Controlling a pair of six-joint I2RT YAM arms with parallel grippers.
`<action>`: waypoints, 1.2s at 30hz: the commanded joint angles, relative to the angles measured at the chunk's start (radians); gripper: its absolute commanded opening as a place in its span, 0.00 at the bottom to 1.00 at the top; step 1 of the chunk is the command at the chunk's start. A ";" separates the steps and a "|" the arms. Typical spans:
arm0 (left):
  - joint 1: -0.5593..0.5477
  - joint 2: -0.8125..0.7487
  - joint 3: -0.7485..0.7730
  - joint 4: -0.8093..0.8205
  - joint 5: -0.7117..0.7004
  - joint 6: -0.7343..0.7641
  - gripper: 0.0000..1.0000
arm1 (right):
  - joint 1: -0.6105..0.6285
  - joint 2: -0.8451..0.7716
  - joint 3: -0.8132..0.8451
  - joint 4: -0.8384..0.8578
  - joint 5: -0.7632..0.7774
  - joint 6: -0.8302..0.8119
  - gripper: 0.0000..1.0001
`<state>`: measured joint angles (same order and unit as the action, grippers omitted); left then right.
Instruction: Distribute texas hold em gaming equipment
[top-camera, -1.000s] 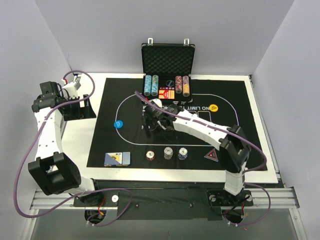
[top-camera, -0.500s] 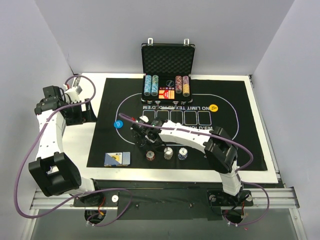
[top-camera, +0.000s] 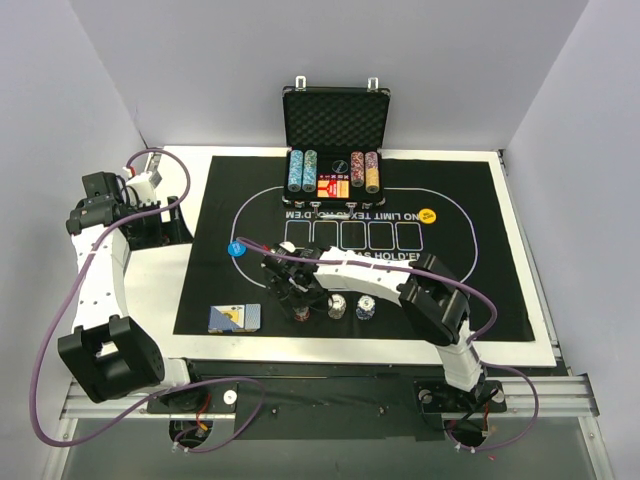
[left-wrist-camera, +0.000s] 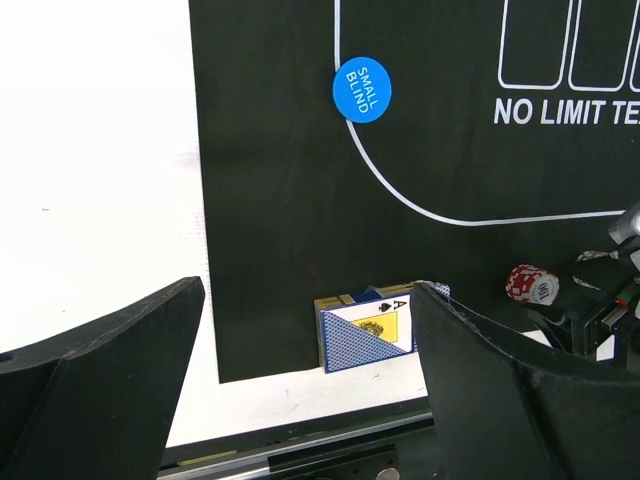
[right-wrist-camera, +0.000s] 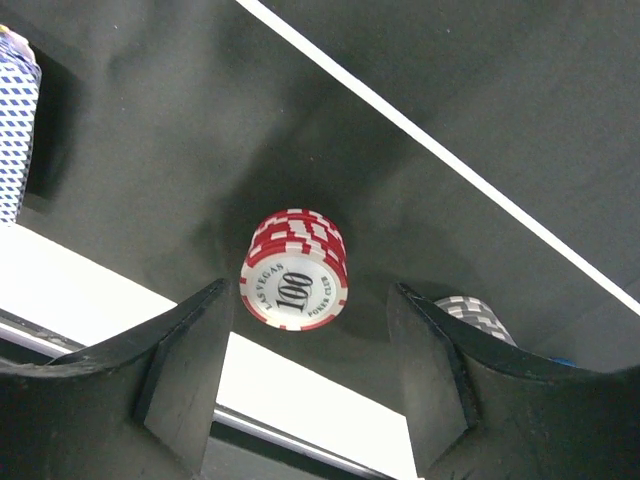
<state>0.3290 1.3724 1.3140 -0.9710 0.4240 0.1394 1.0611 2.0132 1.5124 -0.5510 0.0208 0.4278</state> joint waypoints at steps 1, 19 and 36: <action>0.007 -0.035 -0.001 0.038 -0.014 0.002 0.96 | -0.003 0.028 -0.012 0.003 -0.012 0.000 0.56; 0.008 -0.032 0.002 0.041 -0.014 0.006 0.96 | -0.001 -0.001 -0.035 0.014 -0.012 -0.001 0.45; 0.007 -0.042 -0.009 0.038 0.001 0.014 0.96 | 0.011 -0.036 -0.023 -0.006 -0.009 -0.011 0.47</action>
<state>0.3290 1.3636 1.3075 -0.9676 0.4049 0.1413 1.0622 2.0457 1.4799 -0.5053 0.0029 0.4229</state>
